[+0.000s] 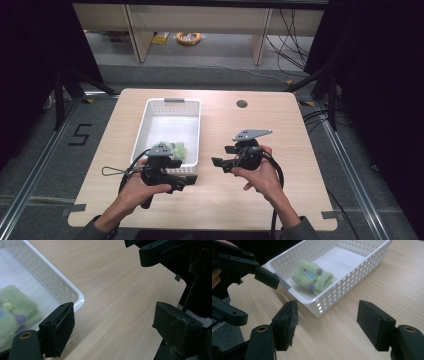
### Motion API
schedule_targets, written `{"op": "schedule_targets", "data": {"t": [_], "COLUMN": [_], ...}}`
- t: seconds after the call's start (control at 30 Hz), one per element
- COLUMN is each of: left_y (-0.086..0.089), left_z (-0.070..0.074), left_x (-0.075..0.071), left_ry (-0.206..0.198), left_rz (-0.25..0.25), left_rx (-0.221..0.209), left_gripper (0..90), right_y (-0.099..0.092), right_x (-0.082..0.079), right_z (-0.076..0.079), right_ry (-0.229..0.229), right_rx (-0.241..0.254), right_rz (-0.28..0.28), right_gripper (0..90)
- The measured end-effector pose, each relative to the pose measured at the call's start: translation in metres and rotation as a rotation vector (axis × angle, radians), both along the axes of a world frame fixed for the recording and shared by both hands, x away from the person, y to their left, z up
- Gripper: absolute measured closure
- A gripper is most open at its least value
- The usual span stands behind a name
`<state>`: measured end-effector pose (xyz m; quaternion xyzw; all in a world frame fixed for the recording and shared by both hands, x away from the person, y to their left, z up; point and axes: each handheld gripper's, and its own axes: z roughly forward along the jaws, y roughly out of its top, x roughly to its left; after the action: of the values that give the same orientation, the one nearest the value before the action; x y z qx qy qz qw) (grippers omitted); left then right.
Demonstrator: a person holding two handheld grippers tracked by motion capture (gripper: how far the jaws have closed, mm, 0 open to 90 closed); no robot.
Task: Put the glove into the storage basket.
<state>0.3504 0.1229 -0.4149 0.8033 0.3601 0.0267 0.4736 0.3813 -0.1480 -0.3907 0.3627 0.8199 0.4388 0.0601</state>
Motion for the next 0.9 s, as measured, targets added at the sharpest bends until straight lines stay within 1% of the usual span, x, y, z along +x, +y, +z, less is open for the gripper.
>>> {"op": "schedule_targets", "data": {"t": [0.03, 0.07, 0.1, 0.13, 0.17, 0.2, 0.23, 0.27, 0.3, 0.33, 0.37, 0.4, 0.43, 0.47, 0.5, 0.53, 0.57, 0.6, 0.63, 0.67, 0.7, 0.73, 0.77, 0.8, 0.83, 0.87, 0.9], "left_y": [-0.001, -0.002, -0.002, -0.003, -0.004, -0.004, -0.004, -0.005, -0.004, -0.004, -0.004, -0.004, -0.004, -0.004, -0.003, -0.003, -0.003, -0.002, -0.001, -0.001, 0.0, -0.001, -0.001, -0.002, -0.002, -0.002, -0.002], "left_z": [0.0, -0.001, -0.002, -0.002, -0.003, -0.004, -0.005, -0.006, -0.007, -0.008, -0.01, -0.011, -0.013, -0.014, -0.015, -0.017, -0.018, -0.018, -0.019, -0.02, -0.02, -0.021, -0.022, -0.023, -0.024, -0.024, -0.025], "left_x": [-0.001, -0.002, -0.002, -0.003, -0.004, -0.004, -0.005, -0.007, -0.007, -0.008, -0.01, -0.01, -0.011, -0.012, -0.012, -0.013, -0.014, -0.014, -0.015, -0.016, -0.016, -0.017, -0.019, -0.019, -0.02, -0.021, -0.022], "left_ry": [-0.002, -0.008, -0.006, -0.006, -0.01, -0.008, -0.006, -0.002, -0.007, -0.005, -0.005, -0.004, 0.001, 0.004, 0.002, 0.004, 0.004, 0.002, 0.002, 0.001, -0.002, -0.005, -0.003, 0.0, -0.002, -0.009, -0.013], "left_rz": [0.001, 0.005, -0.006, -0.005, -0.001, -0.01, -0.007, -0.003, -0.004, -0.009, -0.009, -0.012, -0.016, -0.019, -0.025, -0.025, -0.022, -0.024, -0.022, -0.015, -0.023, -0.022, -0.017, -0.02, -0.024, -0.027, -0.029], "left_rx": [0.003, 0.006, 0.004, 0.005, 0.005, -0.008, -0.009, -0.006, -0.009, -0.016, -0.018, -0.018, -0.024, -0.028, -0.019, -0.027, -0.033, -0.02, -0.015, -0.022, -0.016, -0.019, -0.02, -0.021, -0.026, -0.014, -0.014], "left_gripper": [17.0, 17.0, 17.0, 17.0, 17.0, 17.0, 17.0, 16.9, 16.9, 16.7, 16.1, 16.1, 16.0, 16.0, 16.0, 16.0, 16.0, 16.0, 16.0, 16.0, 16.0, 16.0, 16.0, 16.0, 16.0, 16.0, 16.0], "right_y": [-0.002, -0.004, -0.004, -0.005, -0.007, -0.009, -0.008, -0.009, -0.011, -0.011, -0.012, -0.013, -0.014, -0.015, -0.015, -0.017, -0.018, -0.019, -0.019, -0.02, -0.021, -0.022, -0.023, -0.023, -0.024, -0.026, -0.026], "right_x": [0.0, 0.0, -0.001, -0.003, -0.004, -0.004, -0.006, -0.007, -0.008, -0.01, -0.011, -0.013, -0.014, -0.016, -0.017, -0.016, -0.018, -0.02, -0.022, -0.021, -0.024, -0.023, -0.024, -0.025, -0.027, -0.027, -0.028], "right_z": [-0.001, -0.002, -0.003, -0.003, -0.003, -0.004, -0.005, -0.005, -0.006, -0.007, -0.008, -0.008, -0.01, -0.01, -0.011, -0.011, -0.011, -0.012, -0.011, -0.014, -0.013, -0.016, -0.016, -0.018, -0.02, -0.021, -0.021], "right_ry": [-0.02, -0.024, -0.027, -0.022, -0.02, -0.04, -0.033, -0.034, -0.056, -0.036, -0.041, -0.039, -0.047, -0.033, -0.034, -0.067, -0.045, -0.04, -0.025, -0.047, -0.026, -0.055, -0.049, -0.043, -0.034, -0.047, -0.049], "right_rx": [-0.002, -0.001, 0.004, 0.012, 0.009, -0.002, 0.023, 0.019, 0.009, 0.03, 0.028, 0.036, 0.036, 0.026, 0.037, 0.02, 0.023, 0.034, 0.031, 0.034, 0.032, 0.035, 0.024, 0.038, 0.039, 0.03, 0.029], "right_rz": [0.005, 0.009, 0.005, 0.006, 0.003, 0.005, 0.007, 0.009, 0.014, 0.008, 0.013, -0.001, 0.009, 0.001, 0.003, 0.013, -0.003, 0.002, -0.005, 0.012, -0.008, -0.003, 0.002, 0.006, 0.011, 0.019, 0.004], "right_gripper": [34.0, 33.7, 33.1, 32.6, 32.1, 31.4, 30.9, 30.8, 30.4, 30.2, 30.0, 29.9, 29.9, 29.9, 29.9, 29.9, 29.8, 29.7, 29.5, 29.3, 29.3, 29.2, 28.7, 28.1, 27.5, 26.8, 26.0]}}
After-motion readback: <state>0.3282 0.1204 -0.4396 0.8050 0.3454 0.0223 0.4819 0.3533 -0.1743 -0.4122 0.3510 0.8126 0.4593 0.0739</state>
